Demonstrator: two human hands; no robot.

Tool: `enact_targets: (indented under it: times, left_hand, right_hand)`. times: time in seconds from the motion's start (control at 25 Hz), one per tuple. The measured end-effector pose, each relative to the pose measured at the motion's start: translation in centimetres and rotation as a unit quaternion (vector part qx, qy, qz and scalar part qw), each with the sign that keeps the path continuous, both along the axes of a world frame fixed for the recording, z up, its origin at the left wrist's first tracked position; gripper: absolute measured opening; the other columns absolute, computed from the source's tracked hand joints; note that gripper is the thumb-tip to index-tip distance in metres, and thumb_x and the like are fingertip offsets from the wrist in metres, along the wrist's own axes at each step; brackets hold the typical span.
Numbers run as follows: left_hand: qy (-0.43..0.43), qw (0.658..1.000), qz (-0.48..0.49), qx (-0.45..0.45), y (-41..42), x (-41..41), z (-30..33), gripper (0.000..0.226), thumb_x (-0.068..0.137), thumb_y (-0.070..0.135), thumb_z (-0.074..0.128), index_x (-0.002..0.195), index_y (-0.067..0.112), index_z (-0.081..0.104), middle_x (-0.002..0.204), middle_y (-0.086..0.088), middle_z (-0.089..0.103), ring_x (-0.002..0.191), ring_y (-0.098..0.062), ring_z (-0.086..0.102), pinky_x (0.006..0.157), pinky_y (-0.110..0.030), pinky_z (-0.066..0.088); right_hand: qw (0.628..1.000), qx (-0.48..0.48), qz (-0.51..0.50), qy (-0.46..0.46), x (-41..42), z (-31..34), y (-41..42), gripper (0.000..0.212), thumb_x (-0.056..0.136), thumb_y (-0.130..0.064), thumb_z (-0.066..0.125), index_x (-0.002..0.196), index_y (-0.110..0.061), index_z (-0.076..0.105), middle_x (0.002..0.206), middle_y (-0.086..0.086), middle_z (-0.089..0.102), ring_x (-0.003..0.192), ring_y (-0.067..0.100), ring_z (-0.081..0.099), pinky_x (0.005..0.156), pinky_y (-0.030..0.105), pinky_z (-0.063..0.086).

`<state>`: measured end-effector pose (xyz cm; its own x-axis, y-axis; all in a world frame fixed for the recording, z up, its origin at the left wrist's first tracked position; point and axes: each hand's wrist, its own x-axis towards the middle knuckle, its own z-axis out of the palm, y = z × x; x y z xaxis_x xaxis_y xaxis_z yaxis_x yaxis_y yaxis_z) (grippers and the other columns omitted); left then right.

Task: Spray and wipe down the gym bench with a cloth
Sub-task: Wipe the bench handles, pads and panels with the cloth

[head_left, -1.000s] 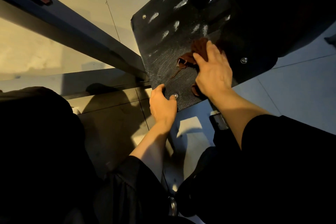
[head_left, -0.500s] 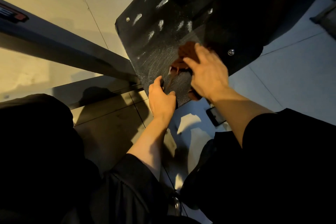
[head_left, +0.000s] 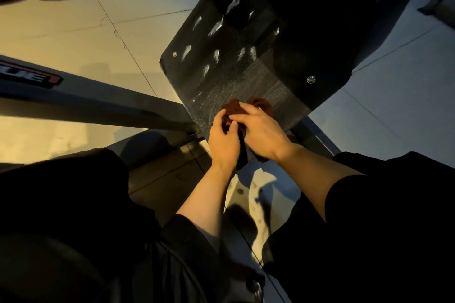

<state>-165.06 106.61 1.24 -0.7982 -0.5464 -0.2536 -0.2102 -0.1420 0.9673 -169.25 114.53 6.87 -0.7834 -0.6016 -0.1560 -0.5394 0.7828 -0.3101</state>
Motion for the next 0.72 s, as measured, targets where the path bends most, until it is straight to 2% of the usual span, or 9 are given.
enact_targets:
  times: [0.08,0.16,0.28,0.36,0.44,0.48,0.56,0.64,0.72]
  left_hand:
    - [0.036,0.998,0.017,0.038,-0.4,-0.5,1.6,0.038,0.094,0.004,0.056,0.131,0.015,0.052,0.107,0.000,0.063,0.097,-0.011,0.062,0.089,-0.025,0.051]
    - [0.072,0.992,0.019,0.106,-0.5,-0.9,3.8,0.037,0.091,-0.006,0.054,0.123,0.013,0.054,0.095,-0.007,0.065,0.085,-0.014,0.064,0.075,-0.024,0.054]
    - [0.105,0.982,-0.002,0.159,0.6,-1.3,7.1,0.039,0.088,-0.017,0.044,0.115,0.011,0.053,0.084,-0.009,0.062,0.069,-0.014,0.063,0.062,-0.026,0.052]
    - [0.114,0.987,0.005,0.115,0.7,-2.0,8.6,0.037,0.087,-0.018,0.043,0.113,0.006,0.056,0.082,-0.003,0.060,0.063,-0.003,0.060,0.061,-0.021,0.051]
    - [0.095,0.995,-0.012,0.014,-1.2,-3.6,8.7,0.039,0.086,-0.013,0.052,0.121,0.003,0.059,0.092,-0.005,0.062,0.076,-0.005,0.061,0.077,-0.027,0.051]
    - [0.066,0.995,-0.051,-0.047,-2.7,-4.3,8.4,0.044,0.086,-0.008,0.057,0.128,0.006,0.056,0.104,-0.008,0.063,0.091,-0.012,0.062,0.088,-0.032,0.049]
    - [-0.012,0.968,-0.167,-0.189,-5.9,-4.5,7.9,0.056,0.088,0.005,0.063,0.140,0.013,0.046,0.135,-0.010,0.052,0.125,-0.023,0.051,0.106,-0.035,0.038]
    - [-0.069,0.915,-0.257,-0.303,-7.9,-4.3,7.0,0.062,0.091,0.014,0.063,0.146,0.017,0.036,0.149,-0.008,0.038,0.137,-0.022,0.036,0.110,-0.030,0.028]
    - [-0.083,0.861,-0.335,-0.373,-8.2,-4.7,6.2,0.066,0.091,0.017,0.063,0.149,0.017,0.031,0.152,-0.007,0.032,0.139,-0.022,0.033,0.110,-0.026,0.026]
  right_hand:
    - [0.992,-0.103,-0.051,-0.050,-0.1,1.0,0.3,0.056,0.090,0.004,0.051,0.141,-0.019,0.048,0.155,0.003,0.029,0.140,0.023,0.031,0.116,0.033,0.027]
    - [0.982,-0.164,-0.071,-0.059,0.0,2.2,1.3,0.062,0.083,0.012,0.053,0.139,-0.016,0.051,0.149,0.005,0.037,0.136,0.021,0.037,0.112,0.025,0.030]
    - [0.973,-0.210,-0.095,0.001,0.0,4.2,3.3,0.061,0.077,0.014,0.055,0.131,-0.015,0.060,0.133,0.010,0.049,0.124,0.023,0.048,0.101,0.016,0.034]
    - [0.959,-0.228,-0.140,0.096,-0.4,5.3,4.6,0.057,0.079,0.009,0.053,0.129,-0.018,0.061,0.131,0.012,0.050,0.123,0.028,0.048,0.102,0.023,0.037]
    - [0.935,-0.249,-0.172,0.186,-1.0,5.6,4.9,0.047,0.089,-0.007,0.049,0.133,-0.020,0.057,0.142,0.013,0.044,0.131,0.035,0.038,0.108,0.035,0.034]
    - [0.933,-0.232,-0.168,0.217,-1.3,5.4,4.5,0.046,0.092,-0.018,0.045,0.138,-0.021,0.052,0.148,0.015,0.037,0.136,0.038,0.031,0.111,0.041,0.030]
    - [0.962,-0.055,-0.127,0.237,-2.1,4.0,2.6,0.059,0.093,-0.036,0.039,0.150,-0.026,0.029,0.159,0.016,0.009,0.145,0.042,0.007,0.116,0.053,0.018]
    - [0.955,0.166,-0.053,0.239,-2.6,0.9,0.9,0.072,0.096,-0.046,0.039,0.154,-0.031,0.000,0.158,0.015,-0.020,0.143,0.042,-0.018,0.112,0.067,-0.002]
    - [0.926,0.273,0.019,0.262,-2.7,-2.1,0.2,0.069,0.099,-0.052,0.028,0.153,-0.027,-0.007,0.156,0.013,-0.029,0.141,0.041,-0.027,0.104,0.072,-0.014]
